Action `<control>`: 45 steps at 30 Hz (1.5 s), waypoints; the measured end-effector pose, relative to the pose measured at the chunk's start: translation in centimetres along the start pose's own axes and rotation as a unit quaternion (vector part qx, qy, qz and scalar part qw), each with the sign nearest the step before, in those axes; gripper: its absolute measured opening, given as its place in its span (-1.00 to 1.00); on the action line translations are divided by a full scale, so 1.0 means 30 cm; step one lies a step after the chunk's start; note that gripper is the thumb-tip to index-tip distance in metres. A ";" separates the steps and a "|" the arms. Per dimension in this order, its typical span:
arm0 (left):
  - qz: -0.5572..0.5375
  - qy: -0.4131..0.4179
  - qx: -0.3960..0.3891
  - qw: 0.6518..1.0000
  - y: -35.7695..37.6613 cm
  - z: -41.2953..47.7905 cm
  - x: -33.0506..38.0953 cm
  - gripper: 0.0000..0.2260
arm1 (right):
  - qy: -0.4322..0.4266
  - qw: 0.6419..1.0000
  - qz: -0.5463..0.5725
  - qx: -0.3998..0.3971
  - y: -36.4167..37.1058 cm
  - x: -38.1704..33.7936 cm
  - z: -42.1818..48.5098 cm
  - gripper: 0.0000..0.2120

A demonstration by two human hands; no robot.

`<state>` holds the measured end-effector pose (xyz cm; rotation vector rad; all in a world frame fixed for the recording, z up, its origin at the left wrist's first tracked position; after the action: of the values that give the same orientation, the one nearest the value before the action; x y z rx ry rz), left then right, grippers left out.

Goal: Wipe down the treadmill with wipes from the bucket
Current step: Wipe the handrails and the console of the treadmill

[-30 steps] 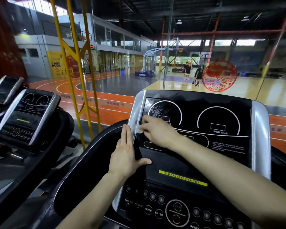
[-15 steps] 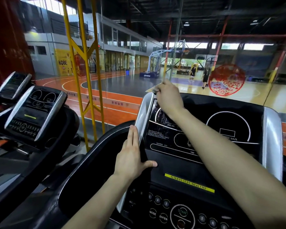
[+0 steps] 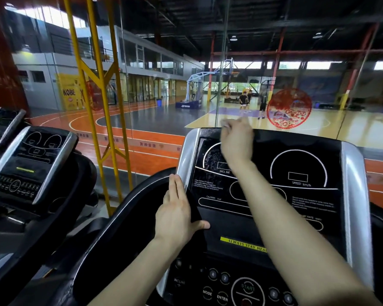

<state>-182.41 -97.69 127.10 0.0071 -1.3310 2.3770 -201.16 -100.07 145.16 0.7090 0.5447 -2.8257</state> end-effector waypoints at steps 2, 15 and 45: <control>0.002 -0.004 -0.010 1.000 0.002 -0.002 -0.002 0.48 | -0.046 0.994 0.048 -0.082 0.184 -0.137 -0.053 -0.74; 0.113 0.229 -0.025 0.966 -0.029 0.141 0.208 0.61 | 0.150 0.962 -0.137 0.183 -0.605 0.564 -0.050 -0.75; 0.126 0.217 -0.063 0.966 -0.040 0.061 0.584 0.53 | -0.168 0.961 -0.218 0.021 -0.726 0.597 -0.005 -0.77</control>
<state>-198.34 -92.49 132.63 -0.7187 -1.3192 2.2987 -222.26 -81.50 142.99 0.1048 0.6474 -3.2681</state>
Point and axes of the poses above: each hand's wrist, its own z-axis towards the middle knuckle, its own y-axis out of the palm, x = y × z, the point moved 10 cm from there along z, towards the middle knuckle, and after that the axes turned 9 degrees about x, right-handed, at the moved point
